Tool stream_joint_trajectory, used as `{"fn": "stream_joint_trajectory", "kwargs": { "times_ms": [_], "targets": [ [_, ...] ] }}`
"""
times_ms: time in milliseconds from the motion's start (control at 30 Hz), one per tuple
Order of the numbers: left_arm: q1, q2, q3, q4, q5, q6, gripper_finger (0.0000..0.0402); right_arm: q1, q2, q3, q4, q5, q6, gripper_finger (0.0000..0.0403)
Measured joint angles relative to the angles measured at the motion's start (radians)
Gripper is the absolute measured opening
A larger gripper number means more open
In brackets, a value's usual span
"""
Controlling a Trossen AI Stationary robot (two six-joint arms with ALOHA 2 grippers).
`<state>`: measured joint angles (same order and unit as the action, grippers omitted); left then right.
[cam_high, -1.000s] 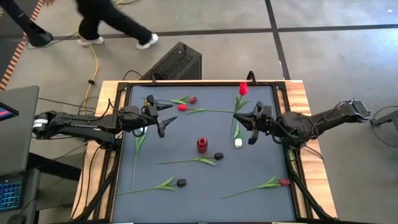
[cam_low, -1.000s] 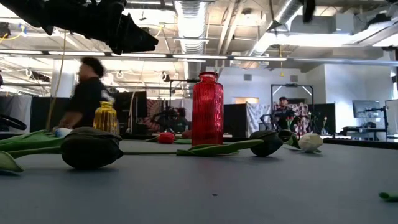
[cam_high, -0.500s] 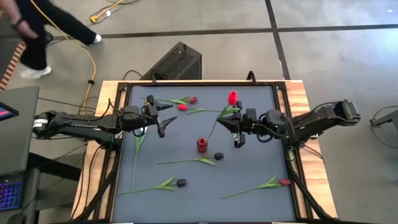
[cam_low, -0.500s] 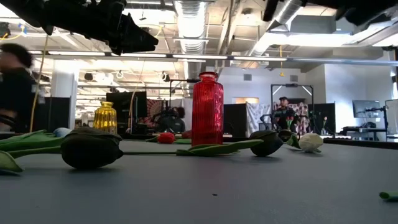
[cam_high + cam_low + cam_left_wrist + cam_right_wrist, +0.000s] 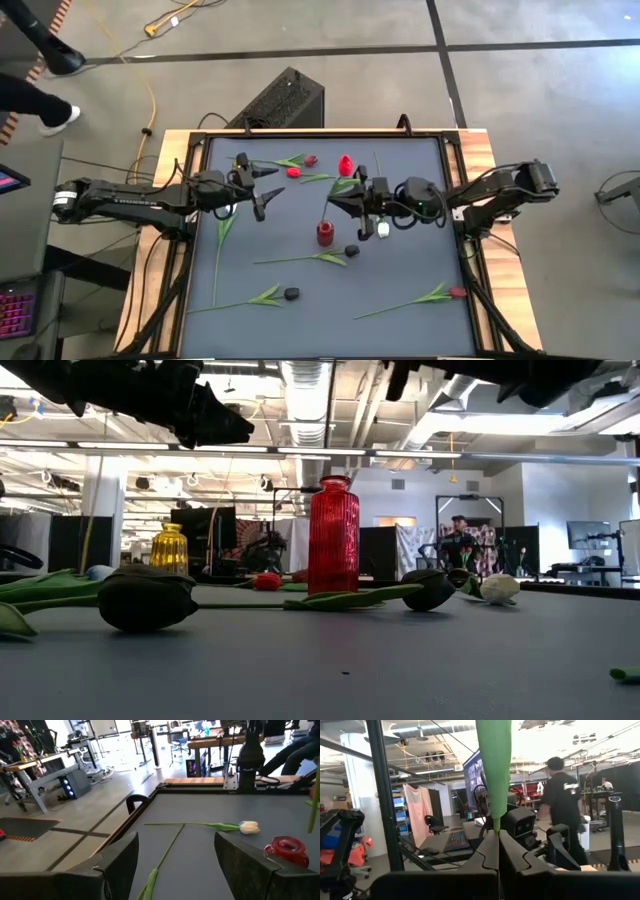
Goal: Sort flowers into vase by color
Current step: Put the bottom red tulip into the yellow vase
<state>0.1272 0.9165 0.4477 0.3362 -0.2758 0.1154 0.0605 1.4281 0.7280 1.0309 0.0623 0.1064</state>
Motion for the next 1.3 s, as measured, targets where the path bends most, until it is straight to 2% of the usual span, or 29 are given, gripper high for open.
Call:
{"fn": "stream_joint_trajectory", "kwargs": {
  "times_ms": [1300],
  "targets": [
    [0.0,0.0,0.0,-0.014,0.0,-0.007,0.0251,-0.017,0.0,0.0,-0.11,-0.013,-0.036,0.0021]
  ]
}}
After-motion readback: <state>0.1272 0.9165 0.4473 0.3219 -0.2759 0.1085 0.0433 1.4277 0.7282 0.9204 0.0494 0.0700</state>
